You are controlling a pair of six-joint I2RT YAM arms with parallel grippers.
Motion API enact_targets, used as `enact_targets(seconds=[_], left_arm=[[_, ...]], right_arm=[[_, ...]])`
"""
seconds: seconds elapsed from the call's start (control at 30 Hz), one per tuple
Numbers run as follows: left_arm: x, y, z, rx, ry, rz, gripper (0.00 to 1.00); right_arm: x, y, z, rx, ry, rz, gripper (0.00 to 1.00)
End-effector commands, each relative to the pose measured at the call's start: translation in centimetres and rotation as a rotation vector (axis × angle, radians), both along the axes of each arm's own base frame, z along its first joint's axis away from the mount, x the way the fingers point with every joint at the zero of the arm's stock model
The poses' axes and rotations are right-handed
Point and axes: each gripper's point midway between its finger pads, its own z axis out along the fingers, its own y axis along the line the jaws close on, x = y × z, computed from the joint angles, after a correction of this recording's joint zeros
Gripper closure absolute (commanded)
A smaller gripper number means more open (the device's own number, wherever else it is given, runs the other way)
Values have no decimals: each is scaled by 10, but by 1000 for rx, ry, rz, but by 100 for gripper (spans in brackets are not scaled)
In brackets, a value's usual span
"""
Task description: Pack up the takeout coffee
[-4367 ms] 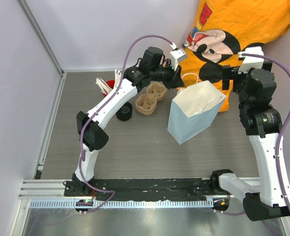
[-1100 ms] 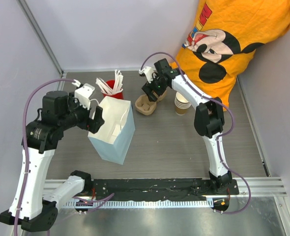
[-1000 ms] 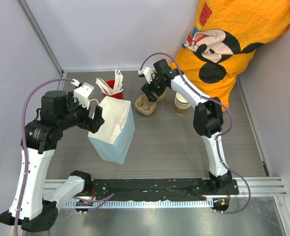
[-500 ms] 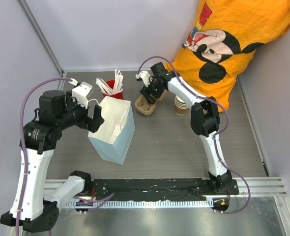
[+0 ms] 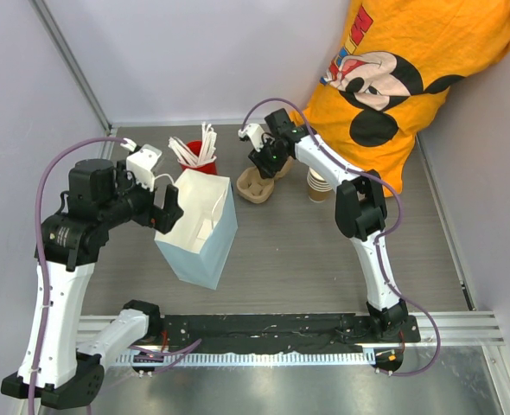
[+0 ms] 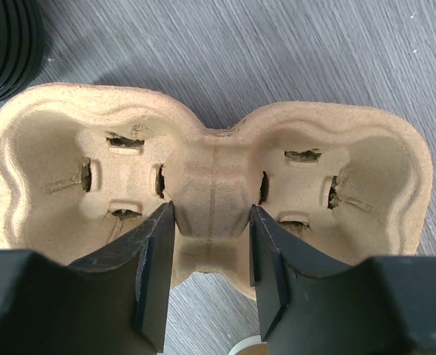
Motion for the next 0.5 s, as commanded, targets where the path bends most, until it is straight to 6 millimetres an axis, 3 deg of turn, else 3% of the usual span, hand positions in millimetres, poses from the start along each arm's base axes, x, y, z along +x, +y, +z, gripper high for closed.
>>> enact_targets(seconds=[0.0, 0.3, 0.47], left_arm=[[-1, -3, 7, -31, -24, -5, 1], [-2, -3, 6, -36, -22, -6, 1], [-2, -5, 5, -42, -17, -12, 1]], right_arm=[[7, 8, 25, 30, -71, 12, 63], [7, 6, 63, 54, -137, 3, 64], [5, 4, 72, 53, -149, 1, 63]])
